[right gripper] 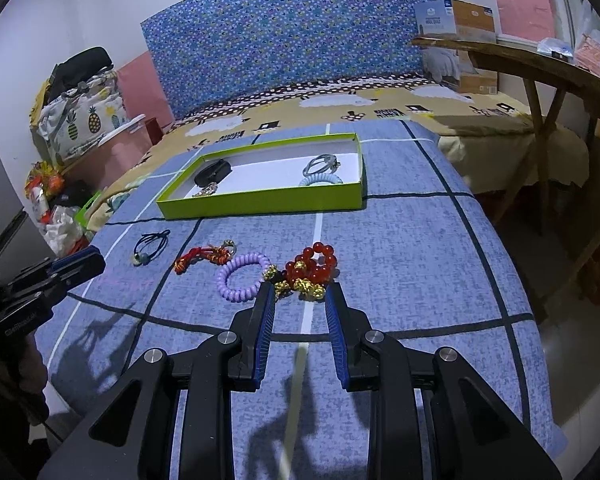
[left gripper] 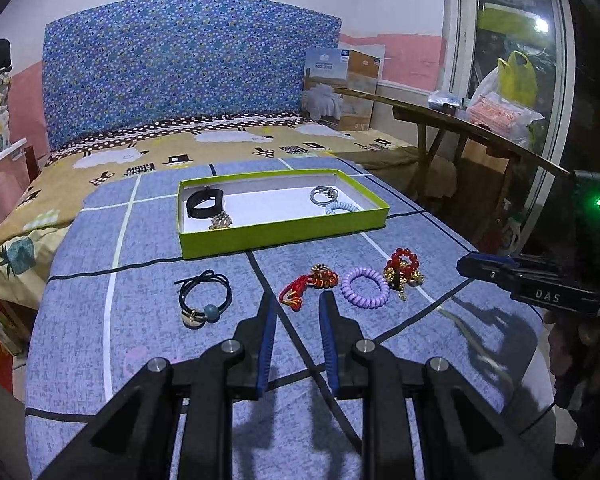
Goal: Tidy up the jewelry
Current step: 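Grasp the red-and-gold tassel keychain with the left gripper while the right gripper grasps the red bead bracelet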
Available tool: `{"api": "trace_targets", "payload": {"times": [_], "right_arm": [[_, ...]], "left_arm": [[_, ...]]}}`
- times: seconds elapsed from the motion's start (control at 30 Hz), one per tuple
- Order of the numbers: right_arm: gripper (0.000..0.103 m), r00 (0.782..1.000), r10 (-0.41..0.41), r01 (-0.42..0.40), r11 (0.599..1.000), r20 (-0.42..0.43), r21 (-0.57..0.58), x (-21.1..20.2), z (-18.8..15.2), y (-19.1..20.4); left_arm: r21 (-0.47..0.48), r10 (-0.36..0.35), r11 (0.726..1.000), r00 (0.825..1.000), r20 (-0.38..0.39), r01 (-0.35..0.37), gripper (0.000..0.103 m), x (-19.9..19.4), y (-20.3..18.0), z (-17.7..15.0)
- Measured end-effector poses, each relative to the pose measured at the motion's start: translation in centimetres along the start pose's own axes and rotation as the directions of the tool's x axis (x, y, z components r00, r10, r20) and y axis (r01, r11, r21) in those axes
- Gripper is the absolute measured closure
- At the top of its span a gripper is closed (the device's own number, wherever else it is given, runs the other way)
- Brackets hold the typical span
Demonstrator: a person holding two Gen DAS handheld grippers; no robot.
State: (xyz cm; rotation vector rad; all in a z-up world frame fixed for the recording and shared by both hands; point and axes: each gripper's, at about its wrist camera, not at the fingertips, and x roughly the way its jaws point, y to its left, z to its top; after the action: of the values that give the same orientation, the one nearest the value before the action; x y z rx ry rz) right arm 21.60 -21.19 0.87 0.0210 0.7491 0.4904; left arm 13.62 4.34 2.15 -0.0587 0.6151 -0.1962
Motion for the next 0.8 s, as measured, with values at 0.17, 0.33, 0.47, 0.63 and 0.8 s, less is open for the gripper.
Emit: {"api": "trace_targets", "payload": {"times": [0.17,0.33,0.47,0.63,0.8], "right_arm": [[0.076,1.000,0.004,-0.004,1.000,-0.018,0.003,0.8,-0.1,-0.1],[0.072,0.999,0.016,-0.016,1.000,-0.036,0.004,1.7,0.0,-0.2],[0.062,0.999,0.019,-0.019,1.000,-0.048,0.000,2.5,0.2,-0.3],[0.062,0.998,0.012,-0.013,1.000,-0.067,-0.007,3.7,0.6,-0.6],[0.062,0.997,0.005,-0.006,1.000,-0.081,-0.010,4.9,1.0,-0.9]], "left_arm": [[0.006,0.001,1.000,1.000,-0.016,-0.001,0.080,0.6,0.0,0.0],[0.032,0.000,0.999,0.999,-0.037,0.001,0.078,1.8,-0.2,0.2],[0.065,-0.004,0.998,0.998,-0.061,0.008,0.074,3.3,-0.5,0.6],[0.092,-0.008,0.996,0.995,-0.104,0.018,0.074,5.5,-0.5,1.2],[0.087,-0.009,0.996,0.986,-0.165,0.023,0.074,7.7,-0.3,1.5]]}}
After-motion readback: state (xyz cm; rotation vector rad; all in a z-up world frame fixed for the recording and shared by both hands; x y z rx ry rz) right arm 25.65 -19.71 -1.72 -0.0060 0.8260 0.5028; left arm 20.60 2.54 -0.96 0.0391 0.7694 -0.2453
